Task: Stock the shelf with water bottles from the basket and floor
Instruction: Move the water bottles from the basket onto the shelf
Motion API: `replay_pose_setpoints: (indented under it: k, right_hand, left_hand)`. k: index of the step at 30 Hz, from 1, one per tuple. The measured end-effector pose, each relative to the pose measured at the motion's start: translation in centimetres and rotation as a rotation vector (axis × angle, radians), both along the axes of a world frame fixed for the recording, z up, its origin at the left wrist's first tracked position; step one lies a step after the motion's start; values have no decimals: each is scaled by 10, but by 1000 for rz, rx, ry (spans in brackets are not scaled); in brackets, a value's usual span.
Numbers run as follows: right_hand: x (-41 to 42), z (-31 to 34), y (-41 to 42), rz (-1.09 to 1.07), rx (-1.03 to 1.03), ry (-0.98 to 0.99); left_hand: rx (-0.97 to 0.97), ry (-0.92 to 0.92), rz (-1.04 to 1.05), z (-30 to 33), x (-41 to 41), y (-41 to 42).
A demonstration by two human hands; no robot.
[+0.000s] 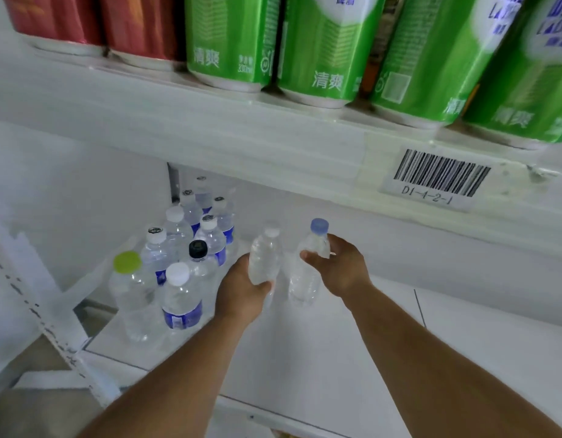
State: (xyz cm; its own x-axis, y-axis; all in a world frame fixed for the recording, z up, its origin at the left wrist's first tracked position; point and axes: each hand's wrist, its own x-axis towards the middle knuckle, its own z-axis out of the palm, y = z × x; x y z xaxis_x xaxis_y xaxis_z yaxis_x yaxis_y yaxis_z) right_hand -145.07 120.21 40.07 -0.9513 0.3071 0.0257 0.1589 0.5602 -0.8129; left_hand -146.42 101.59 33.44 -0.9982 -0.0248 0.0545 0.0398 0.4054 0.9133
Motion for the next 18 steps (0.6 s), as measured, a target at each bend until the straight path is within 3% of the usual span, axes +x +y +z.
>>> replay_pose_setpoints:
  k: [18]
  right_hand:
    - [-95,-40,11,18,91,-29]
  left_hand:
    - [22,6,69,-25,-116,37]
